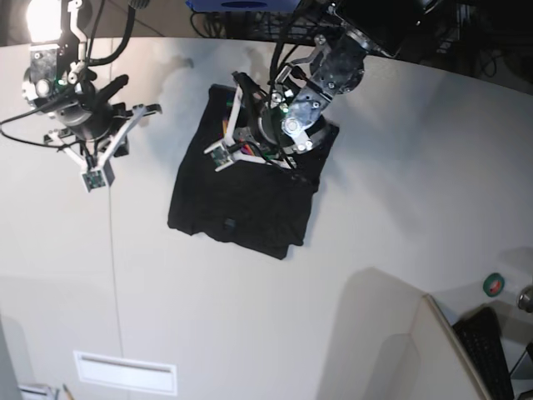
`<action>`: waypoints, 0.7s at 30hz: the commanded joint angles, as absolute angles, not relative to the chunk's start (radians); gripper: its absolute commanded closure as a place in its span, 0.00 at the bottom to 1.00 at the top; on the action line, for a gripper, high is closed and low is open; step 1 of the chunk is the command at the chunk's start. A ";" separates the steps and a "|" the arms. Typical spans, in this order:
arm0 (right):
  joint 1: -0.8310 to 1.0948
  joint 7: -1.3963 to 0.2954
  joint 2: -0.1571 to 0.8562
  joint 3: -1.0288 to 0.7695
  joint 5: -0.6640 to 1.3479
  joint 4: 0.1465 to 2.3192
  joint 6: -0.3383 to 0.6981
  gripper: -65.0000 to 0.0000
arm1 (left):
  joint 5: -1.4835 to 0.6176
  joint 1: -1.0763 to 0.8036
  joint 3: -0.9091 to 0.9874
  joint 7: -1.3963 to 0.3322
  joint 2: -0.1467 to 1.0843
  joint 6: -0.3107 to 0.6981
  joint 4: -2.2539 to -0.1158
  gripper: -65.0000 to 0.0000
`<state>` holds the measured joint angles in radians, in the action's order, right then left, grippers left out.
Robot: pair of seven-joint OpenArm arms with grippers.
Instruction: Layout the t-shirt on the table in an organized manner, then fold the t-shirt properly
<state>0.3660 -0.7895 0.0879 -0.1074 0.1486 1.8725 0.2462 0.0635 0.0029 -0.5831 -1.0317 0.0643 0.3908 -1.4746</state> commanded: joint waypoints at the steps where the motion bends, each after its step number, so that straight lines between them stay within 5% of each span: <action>1: 0.363 -0.773 0.097 -0.111 0.145 1.893 0.246 1.00 | 0.067 0.015 -0.590 -1.027 0.054 0.386 -1.461 1.00; 11: 0.367 -0.769 0.131 -0.119 0.145 1.896 0.246 1.00 | 0.064 -0.012 -0.596 -0.972 0.010 0.384 -1.546 1.00; 21: 0.567 -0.771 0.180 -0.331 0.150 1.952 0.297 1.00 | 0.056 -0.346 -0.257 -0.961 0.199 0.389 -1.920 1.00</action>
